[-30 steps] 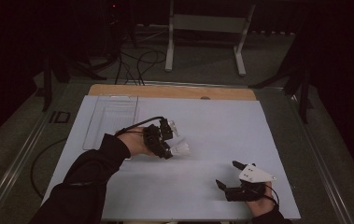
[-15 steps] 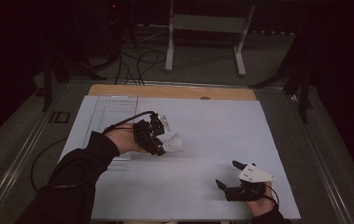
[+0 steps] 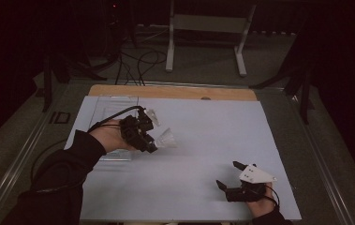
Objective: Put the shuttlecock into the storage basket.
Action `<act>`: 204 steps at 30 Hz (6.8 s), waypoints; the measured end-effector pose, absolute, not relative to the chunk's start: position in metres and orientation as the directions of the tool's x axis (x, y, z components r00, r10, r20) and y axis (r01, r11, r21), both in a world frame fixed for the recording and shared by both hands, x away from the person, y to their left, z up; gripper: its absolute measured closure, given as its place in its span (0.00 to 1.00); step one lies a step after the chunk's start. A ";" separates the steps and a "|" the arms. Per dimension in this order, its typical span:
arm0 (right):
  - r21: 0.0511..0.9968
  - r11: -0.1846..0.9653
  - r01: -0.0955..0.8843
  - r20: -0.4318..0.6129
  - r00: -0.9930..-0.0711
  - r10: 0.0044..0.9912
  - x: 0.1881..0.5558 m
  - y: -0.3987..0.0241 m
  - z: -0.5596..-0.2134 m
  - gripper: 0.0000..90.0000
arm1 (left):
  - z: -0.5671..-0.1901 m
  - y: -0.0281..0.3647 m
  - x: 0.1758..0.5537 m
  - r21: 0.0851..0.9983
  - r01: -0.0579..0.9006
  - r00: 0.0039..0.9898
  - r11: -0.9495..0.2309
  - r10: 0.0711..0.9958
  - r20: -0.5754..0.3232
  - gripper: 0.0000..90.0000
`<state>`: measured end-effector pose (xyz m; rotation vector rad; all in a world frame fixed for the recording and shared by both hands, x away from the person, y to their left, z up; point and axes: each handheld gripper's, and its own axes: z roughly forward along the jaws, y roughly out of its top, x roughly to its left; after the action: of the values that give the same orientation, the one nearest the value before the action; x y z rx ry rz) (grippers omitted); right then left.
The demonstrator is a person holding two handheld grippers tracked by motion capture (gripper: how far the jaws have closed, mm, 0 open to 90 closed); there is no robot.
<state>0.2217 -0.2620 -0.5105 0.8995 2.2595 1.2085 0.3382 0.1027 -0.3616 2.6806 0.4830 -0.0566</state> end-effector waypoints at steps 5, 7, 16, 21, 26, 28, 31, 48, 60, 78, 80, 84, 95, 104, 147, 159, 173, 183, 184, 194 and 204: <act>0.844 0.421 0.331 -0.080 -0.699 0.710 0.221 -0.261 -0.509 0.10 | -0.353 0.110 0.338 0.409 0.356 0.934 -0.840 0.339 -0.115 0.74; 0.845 0.420 0.331 -0.078 -0.700 0.710 0.221 -0.261 -0.509 0.10 | -0.350 0.113 0.339 0.414 0.361 0.931 -0.836 0.345 -0.114 0.74; 0.847 0.417 0.329 -0.082 -0.694 0.715 0.221 -0.261 -0.508 0.10 | -0.341 0.127 0.341 0.430 0.391 0.917 -0.814 0.382 -0.110 0.74; 0.846 0.418 0.331 -0.083 -0.693 0.717 0.221 -0.261 -0.509 0.10 | -0.337 0.138 0.343 0.437 0.411 0.907 -0.800 0.408 -0.107 0.74; 0.850 0.411 0.328 -0.082 -0.689 0.720 0.220 -0.261 -0.507 0.10 | -0.334 0.151 0.344 0.443 0.441 0.889 -0.780 0.448 -0.096 0.74; 0.850 0.412 0.329 -0.083 -0.688 0.721 0.220 -0.261 -0.507 0.10 | -0.332 0.157 0.345 0.442 0.453 0.882 -0.774 0.462 -0.094 0.74; 0.848 0.417 0.328 -0.085 -0.691 0.718 0.221 -0.261 -0.508 0.10 | -0.331 0.164 0.346 0.438 0.472 0.870 -0.765 0.486 -0.089 0.74; 0.847 0.416 0.331 -0.084 -0.689 0.720 0.221 -0.260 -0.508 0.10 | -0.329 0.199 0.345 0.445 0.532 0.824 -0.720 0.561 -0.077 0.74; 0.845 0.414 0.339 -0.074 -0.691 0.719 0.221 -0.260 -0.509 0.10 | -0.333 0.220 0.344 0.450 0.564 0.797 -0.692 0.599 -0.079 0.74; 0.839 0.426 0.337 -0.080 -0.699 0.710 0.222 -0.259 -0.510 0.10 | -0.348 0.249 0.344 0.464 0.627 0.730 -0.626 0.680 -0.068 0.74; 0.838 0.428 0.338 -0.081 -0.699 0.710 0.222 -0.259 -0.510 0.10 | -0.351 0.252 0.344 0.469 0.637 0.716 -0.611 0.695 -0.067 0.74; 0.838 0.428 0.339 -0.078 -0.701 0.709 0.222 -0.259 -0.511 0.10 | -0.359 0.257 0.346 0.478 0.655 0.693 -0.585 0.718 -0.071 0.74; 0.834 0.430 0.346 -0.073 -0.703 0.708 0.222 -0.258 -0.511 0.10 | -0.382 0.265 0.349 0.506 0.668 0.663 -0.546 0.745 -0.072 0.74; 0.834 0.432 0.344 -0.074 -0.705 0.705 0.222 -0.258 -0.512 0.10 | -0.401 0.270 0.355 0.494 0.685 0.655 -0.536 0.750 -0.093 0.74; 0.832 0.432 0.348 -0.068 -0.709 0.702 0.223 -0.258 -0.512 0.10 | -0.435 0.278 0.359 0.271 0.728 0.656 -0.629 0.754 -0.013 0.73; 0.833 0.428 0.351 -0.063 -0.707 0.704 0.223 -0.259 -0.512 0.10 | -0.436 0.274 0.364 0.254 0.731 0.654 -0.633 0.756 0.002 0.73; 0.835 0.424 0.352 -0.061 -0.706 0.706 0.223 -0.260 -0.512 0.10 | -0.427 0.271 0.361 0.279 0.725 0.655 -0.630 0.755 0.003 0.49; 0.835 0.424 0.351 -0.061 -0.707 0.705 0.223 -0.260 -0.512 0.10 | -0.423 0.270 0.361 0.304 0.740 0.637 -0.600 0.770 -0.031 0.17; 0.834 0.426 0.351 -0.063 -0.706 0.705 0.222 -0.259 -0.511 0.10 | -0.423 0.270 0.362 0.303 0.746 0.631 -0.593 0.775 -0.033 0.15; 0.834 0.427 0.348 -0.066 -0.706 0.705 0.222 -0.260 -0.511 0.10 | -0.425 0.261 0.361 0.322 0.732 0.642 -0.600 0.766 -0.031 0.00; 0.833 0.426 0.352 -0.066 -0.702 0.709 0.222 -0.262 -0.512 0.10 | -0.422 0.250 0.366 0.349 0.732 0.631 -0.585 0.775 -0.025 0.00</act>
<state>0.2216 -0.2616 -0.5116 0.9015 2.2756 1.1861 0.3663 0.2498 -0.4221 2.5285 1.2085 0.1848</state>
